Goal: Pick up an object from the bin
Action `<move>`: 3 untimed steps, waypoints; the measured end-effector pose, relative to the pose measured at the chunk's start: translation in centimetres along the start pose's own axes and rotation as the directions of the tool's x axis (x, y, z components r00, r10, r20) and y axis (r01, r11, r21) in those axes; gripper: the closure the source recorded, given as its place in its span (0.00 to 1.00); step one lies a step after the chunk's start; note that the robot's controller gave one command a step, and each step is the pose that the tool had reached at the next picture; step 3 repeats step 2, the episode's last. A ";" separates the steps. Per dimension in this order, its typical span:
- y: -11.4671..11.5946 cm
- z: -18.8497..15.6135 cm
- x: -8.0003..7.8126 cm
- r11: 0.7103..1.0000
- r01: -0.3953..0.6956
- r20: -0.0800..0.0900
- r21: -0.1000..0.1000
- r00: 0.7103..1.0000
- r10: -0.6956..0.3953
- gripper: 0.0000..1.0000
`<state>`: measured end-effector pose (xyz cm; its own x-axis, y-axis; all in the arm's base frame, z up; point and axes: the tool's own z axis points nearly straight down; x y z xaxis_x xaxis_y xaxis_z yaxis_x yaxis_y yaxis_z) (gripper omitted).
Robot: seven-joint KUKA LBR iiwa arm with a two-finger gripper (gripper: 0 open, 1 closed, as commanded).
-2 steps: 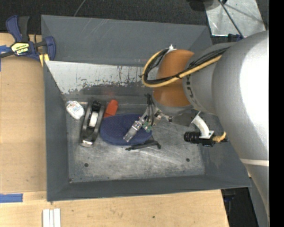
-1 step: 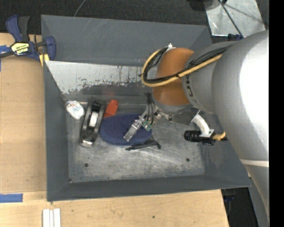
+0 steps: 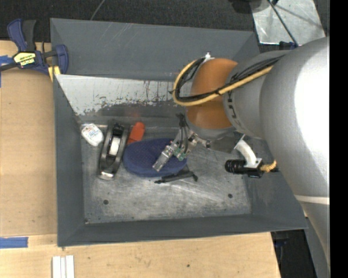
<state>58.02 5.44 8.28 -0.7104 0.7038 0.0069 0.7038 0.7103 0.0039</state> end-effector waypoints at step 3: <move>0.2 -10.1 -0.3 1.000 0.006 0.013 -0.002 1.000 -0.006 1.00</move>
Offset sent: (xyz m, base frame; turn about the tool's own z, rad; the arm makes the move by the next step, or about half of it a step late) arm 0.0000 0.0000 0.0340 0.0000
